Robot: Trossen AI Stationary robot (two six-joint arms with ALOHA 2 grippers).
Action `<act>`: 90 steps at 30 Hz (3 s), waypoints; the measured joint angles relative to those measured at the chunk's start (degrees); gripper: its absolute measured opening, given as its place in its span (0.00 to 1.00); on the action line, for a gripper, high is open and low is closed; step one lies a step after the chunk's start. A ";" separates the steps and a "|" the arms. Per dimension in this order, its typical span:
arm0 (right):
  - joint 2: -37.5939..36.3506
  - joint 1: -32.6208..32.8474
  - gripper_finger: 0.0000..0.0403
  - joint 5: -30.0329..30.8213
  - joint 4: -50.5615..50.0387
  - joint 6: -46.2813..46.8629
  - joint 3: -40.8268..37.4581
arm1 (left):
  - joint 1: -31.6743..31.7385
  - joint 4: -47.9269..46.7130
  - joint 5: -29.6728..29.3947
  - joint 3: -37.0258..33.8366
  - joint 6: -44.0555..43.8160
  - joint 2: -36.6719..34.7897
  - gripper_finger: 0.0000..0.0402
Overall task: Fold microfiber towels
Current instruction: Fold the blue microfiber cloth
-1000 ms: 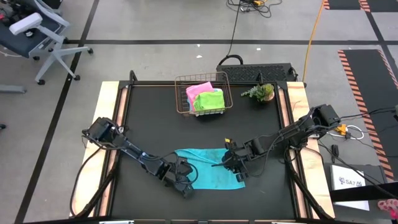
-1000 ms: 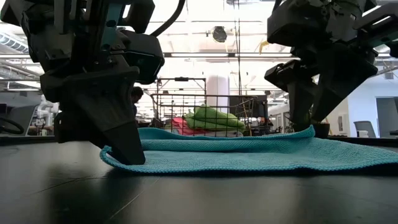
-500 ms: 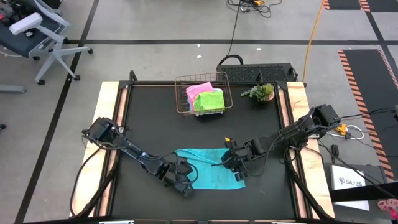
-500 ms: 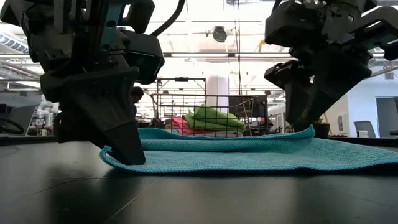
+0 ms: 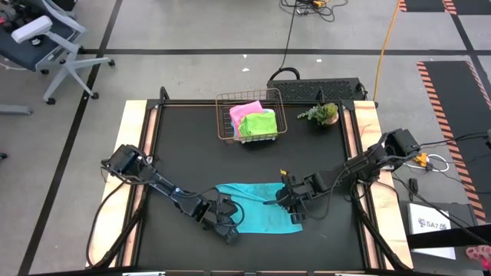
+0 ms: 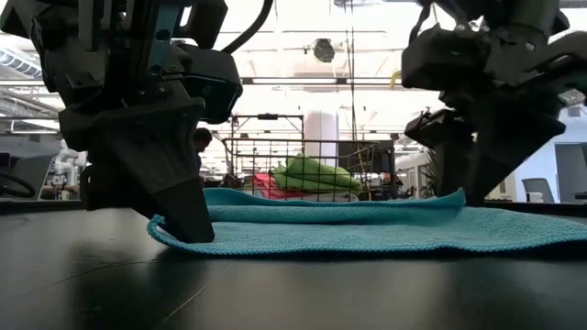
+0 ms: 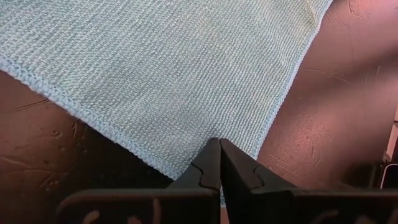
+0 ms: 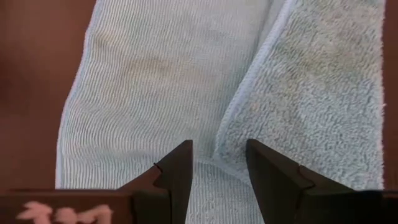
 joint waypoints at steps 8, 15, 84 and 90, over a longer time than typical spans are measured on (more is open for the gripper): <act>0.00 0.02 0.22 1.68 0.36 0.26 0.00 | -0.01 0.00 0.00 0.00 0.23 0.00 0.02; -0.67 -2.28 0.02 6.62 0.28 -0.31 0.00 | -0.13 0.00 0.03 0.00 0.02 0.00 0.02; -15.58 -23.35 0.37 17.84 -14.40 -10.47 0.33 | -0.43 -16.54 1.90 -0.31 -8.10 -12.90 0.02; -15.58 -23.37 0.37 17.86 -13.99 -10.17 0.33 | -0.09 -19.31 3.19 -0.27 -3.37 -16.25 0.06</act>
